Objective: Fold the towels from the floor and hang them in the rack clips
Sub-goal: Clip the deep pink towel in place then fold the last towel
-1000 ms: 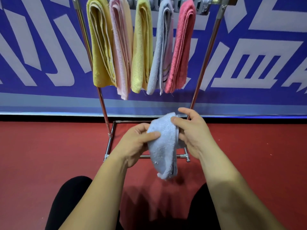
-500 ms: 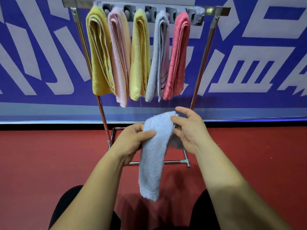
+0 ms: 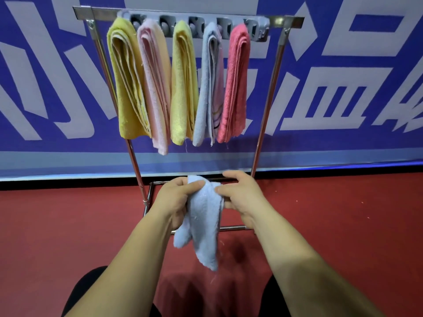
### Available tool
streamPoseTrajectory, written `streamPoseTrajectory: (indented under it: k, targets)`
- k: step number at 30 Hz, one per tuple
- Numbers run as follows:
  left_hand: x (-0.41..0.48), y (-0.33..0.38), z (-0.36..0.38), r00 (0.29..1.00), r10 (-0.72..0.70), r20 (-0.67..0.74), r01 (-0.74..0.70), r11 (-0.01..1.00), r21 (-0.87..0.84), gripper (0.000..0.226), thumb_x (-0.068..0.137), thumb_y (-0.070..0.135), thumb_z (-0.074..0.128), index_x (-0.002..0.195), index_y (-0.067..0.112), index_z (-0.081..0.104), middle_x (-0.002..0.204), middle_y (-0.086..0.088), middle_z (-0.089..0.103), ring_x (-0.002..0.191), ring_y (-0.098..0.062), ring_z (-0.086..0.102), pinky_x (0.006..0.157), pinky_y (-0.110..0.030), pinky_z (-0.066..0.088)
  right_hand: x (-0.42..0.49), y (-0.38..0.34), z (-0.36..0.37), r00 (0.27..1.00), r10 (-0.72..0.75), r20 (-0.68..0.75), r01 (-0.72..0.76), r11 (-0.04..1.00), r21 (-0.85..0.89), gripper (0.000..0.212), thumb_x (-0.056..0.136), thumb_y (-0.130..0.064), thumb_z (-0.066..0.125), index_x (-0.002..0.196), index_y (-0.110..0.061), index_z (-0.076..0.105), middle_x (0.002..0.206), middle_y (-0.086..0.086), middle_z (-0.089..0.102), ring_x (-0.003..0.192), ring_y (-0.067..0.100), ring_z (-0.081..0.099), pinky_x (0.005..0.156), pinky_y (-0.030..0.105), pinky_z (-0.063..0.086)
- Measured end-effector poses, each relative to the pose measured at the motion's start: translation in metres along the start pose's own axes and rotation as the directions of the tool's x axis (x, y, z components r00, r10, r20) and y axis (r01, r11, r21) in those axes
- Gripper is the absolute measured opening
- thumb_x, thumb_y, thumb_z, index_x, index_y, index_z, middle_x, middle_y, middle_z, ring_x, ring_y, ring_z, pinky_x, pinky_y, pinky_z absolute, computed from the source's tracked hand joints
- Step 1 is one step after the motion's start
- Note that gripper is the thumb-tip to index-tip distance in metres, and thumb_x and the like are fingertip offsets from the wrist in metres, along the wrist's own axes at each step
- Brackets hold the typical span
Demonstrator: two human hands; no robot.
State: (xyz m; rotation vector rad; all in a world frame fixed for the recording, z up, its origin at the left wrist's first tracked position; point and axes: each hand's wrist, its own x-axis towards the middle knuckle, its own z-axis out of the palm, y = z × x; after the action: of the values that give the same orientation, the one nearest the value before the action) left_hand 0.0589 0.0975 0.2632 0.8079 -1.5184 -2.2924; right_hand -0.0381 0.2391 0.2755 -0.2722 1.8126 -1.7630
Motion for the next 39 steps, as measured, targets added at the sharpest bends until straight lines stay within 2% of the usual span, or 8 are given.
streamPoseTrajectory:
  k: [2,6,9,16,22,30,35,39]
  targets:
    - [0.0,0.005,0.001,0.999,-0.004,0.036,0.005,0.999,-0.042,0.017,0.097,0.013,0.071,0.105,-0.002,0.075,0.104,-0.023,0.078,0.088,-0.031,0.075,0.073,-0.035,0.061,0.005,-0.004,-0.002,0.998,-0.046,-0.032,0.047,0.998,0.033,0.05,0.088,0.005,0.073,0.132,-0.016,0.063,0.108,0.015,0.073,0.09,0.025,0.076,0.076,0.038,0.063]
    - [-0.004,0.005,-0.005,0.984,-0.099,0.15,0.081,0.989,0.122,0.031,0.099,0.021,0.068,0.12,0.0,0.077,0.119,-0.019,0.078,0.101,-0.028,0.073,0.091,-0.037,0.055,0.01,-0.012,-0.005,0.989,-0.081,-0.12,0.094,0.99,0.105,0.04,0.087,0.006,0.071,0.119,-0.019,0.067,0.115,0.022,0.071,0.086,0.026,0.071,0.086,0.051,0.062]
    - [-0.003,0.002,-0.005,0.985,-0.068,0.157,0.043,0.987,0.156,0.027,0.099,0.01,0.067,0.121,-0.003,0.075,0.113,-0.017,0.079,0.093,-0.022,0.073,0.079,-0.029,0.058,0.009,-0.012,-0.011,0.994,-0.029,-0.101,0.046,0.984,0.17,0.042,0.092,0.007,0.07,0.129,-0.012,0.062,0.105,0.016,0.072,0.079,0.026,0.072,0.076,0.041,0.064]
    - [0.001,0.005,0.009,0.992,-0.058,0.108,0.043,0.989,0.139,0.012,0.098,0.012,0.07,0.101,0.008,0.081,0.098,-0.011,0.082,0.079,-0.018,0.077,0.068,-0.027,0.059,0.002,0.002,-0.018,0.997,-0.037,-0.068,0.04,0.998,0.043,0.053,0.087,0.005,0.076,0.133,-0.017,0.062,0.112,0.02,0.074,0.096,0.034,0.077,0.085,0.05,0.062]
    - [0.002,0.001,0.007,0.994,-0.045,0.101,0.033,0.992,0.123,0.017,0.101,0.013,0.068,0.107,0.003,0.08,0.105,-0.018,0.081,0.084,-0.024,0.076,0.073,-0.031,0.059,-0.002,0.002,-0.015,1.0,0.0,0.026,0.001,1.0,-0.019,0.063,0.086,0.0,0.079,0.14,-0.021,0.055,0.116,0.014,0.074,0.099,0.025,0.077,0.072,0.035,0.064]
    - [0.002,0.0,-0.004,0.968,-0.084,0.237,0.063,0.994,0.095,0.028,0.097,0.004,0.066,0.124,0.004,0.075,0.118,-0.016,0.078,0.099,-0.023,0.075,0.088,-0.033,0.059,0.004,-0.003,-0.017,0.999,-0.041,-0.036,0.042,0.998,0.043,0.059,0.085,0.008,0.074,0.137,-0.017,0.062,0.117,0.018,0.072,0.093,0.027,0.076,0.086,0.045,0.063]
    - [0.009,0.009,-0.002,0.982,-0.104,0.159,0.085,0.989,0.123,0.014,0.096,0.004,0.069,0.09,0.012,0.08,0.093,-0.007,0.079,0.078,-0.016,0.072,0.074,-0.027,0.057,0.003,-0.012,-0.019,0.999,-0.023,-0.047,0.026,0.997,0.068,0.056,0.087,0.007,0.074,0.137,-0.016,0.061,0.12,0.016,0.069,0.088,0.023,0.074,0.079,0.04,0.063]
    - [0.017,0.02,0.002,0.981,-0.129,0.144,0.106,0.982,0.157,0.015,0.092,0.008,0.075,0.084,0.019,0.068,0.092,-0.005,0.076,0.077,-0.016,0.07,0.074,-0.032,0.056,0.003,-0.025,-0.025,0.999,-0.026,-0.043,0.03,0.996,0.085,0.054,0.088,0.008,0.074,0.135,-0.013,0.06,0.121,0.013,0.065,0.091,0.023,0.075,0.069,0.032,0.064]
